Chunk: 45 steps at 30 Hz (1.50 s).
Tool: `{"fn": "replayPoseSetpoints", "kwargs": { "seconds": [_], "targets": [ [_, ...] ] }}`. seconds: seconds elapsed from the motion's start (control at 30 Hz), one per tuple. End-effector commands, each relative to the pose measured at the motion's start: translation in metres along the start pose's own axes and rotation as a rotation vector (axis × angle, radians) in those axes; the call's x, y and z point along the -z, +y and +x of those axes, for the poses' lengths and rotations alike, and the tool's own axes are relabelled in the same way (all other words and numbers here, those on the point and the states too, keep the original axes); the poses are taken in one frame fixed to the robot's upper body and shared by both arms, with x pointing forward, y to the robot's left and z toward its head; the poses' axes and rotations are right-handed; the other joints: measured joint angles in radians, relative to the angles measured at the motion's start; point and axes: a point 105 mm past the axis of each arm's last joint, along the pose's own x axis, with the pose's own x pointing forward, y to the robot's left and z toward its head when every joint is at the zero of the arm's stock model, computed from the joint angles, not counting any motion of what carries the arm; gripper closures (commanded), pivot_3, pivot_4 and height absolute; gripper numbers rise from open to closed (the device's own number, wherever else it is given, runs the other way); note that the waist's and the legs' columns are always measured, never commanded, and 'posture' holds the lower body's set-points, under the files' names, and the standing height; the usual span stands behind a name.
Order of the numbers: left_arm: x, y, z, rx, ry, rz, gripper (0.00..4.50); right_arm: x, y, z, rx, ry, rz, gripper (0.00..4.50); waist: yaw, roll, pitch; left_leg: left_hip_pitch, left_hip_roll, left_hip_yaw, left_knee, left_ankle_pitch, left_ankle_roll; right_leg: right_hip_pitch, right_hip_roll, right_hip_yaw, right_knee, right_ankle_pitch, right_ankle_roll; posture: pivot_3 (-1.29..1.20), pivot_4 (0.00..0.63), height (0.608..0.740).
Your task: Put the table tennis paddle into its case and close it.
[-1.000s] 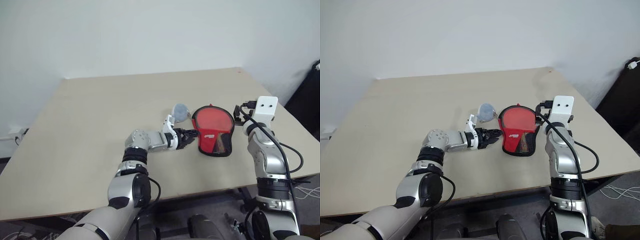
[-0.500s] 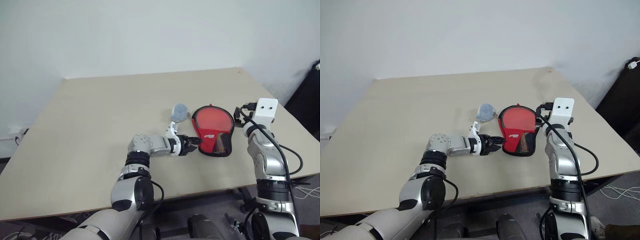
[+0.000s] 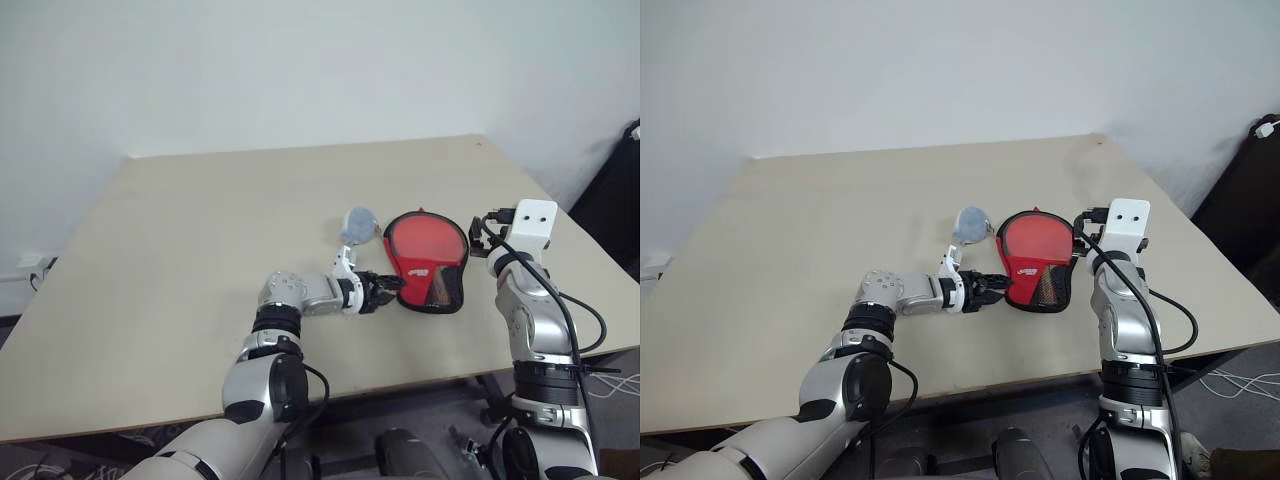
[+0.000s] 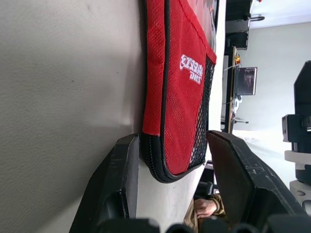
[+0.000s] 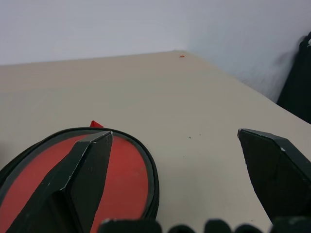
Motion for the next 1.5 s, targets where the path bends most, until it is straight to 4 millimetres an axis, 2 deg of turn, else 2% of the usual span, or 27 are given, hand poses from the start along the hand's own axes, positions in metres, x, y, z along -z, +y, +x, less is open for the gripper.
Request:
{"fn": "replayPoseSetpoints", "kwargs": {
  "seconds": [0.03,0.47,0.9,1.03,1.13,1.2,1.5],
  "targets": [
    [0.015,-0.027,0.015,0.096,0.049,0.015,2.21,-0.026,-0.003,-0.003,0.021,-0.095,0.002,0.04,0.0,0.0,0.0,0.0,0.0,0.0,0.0,0.0,0.0,0.0,0.0,0.0,0.0,0.0,0.0,0.0,0.0,0.74],
    [0.025,-0.034,0.028,0.145,0.084,-0.006,2.21,-0.025,-0.004,-0.008,0.046,-0.105,0.016,0.04,0.0,0.0,0.0,0.0,0.0,0.0,0.0,0.0,0.0,0.0,0.0,0.0,0.0,0.0,0.0,0.0,0.0,0.74],
    [0.027,-0.037,0.038,0.156,0.071,-0.036,2.21,-0.024,-0.007,-0.012,0.064,-0.106,0.023,0.04,0.001,0.0,0.0,0.0,-0.001,-0.001,0.001,0.0,-0.001,0.001,0.0,0.0,0.0,0.0,0.0,0.0,0.0,0.74],
    [0.025,-0.037,0.038,0.156,0.06,-0.046,3.06,-0.024,-0.005,-0.011,0.056,-0.104,0.02,0.0,0.001,0.0,0.0,0.0,-0.001,-0.001,0.001,0.0,-0.001,0.001,-0.001,0.0,0.0,0.0,0.0,0.0,0.0,0.74],
    [0.024,-0.037,0.038,0.156,0.052,-0.047,4.0,-0.024,-0.004,-0.011,0.051,-0.102,0.019,0.0,0.001,0.0,0.0,0.0,-0.001,-0.001,0.0,0.0,-0.001,0.001,-0.001,0.0,0.0,0.0,0.0,0.0,0.0,0.74],
    [0.023,-0.037,0.038,0.155,0.049,-0.047,4.46,-0.024,-0.003,-0.011,0.049,-0.101,0.018,0.0,0.001,0.0,0.0,0.001,-0.001,-0.001,0.001,0.0,-0.001,0.003,-0.001,0.0,0.0,0.0,0.0,0.0,0.0,0.74],
    [0.023,-0.037,0.038,0.151,0.051,-0.039,4.46,-0.022,-0.002,-0.011,0.047,-0.096,0.021,0.0,0.0,0.0,0.0,0.002,-0.003,-0.003,0.001,0.001,-0.003,0.003,-0.001,0.0,0.0,-0.001,-0.002,0.0,0.0,0.74]
  ]
}}
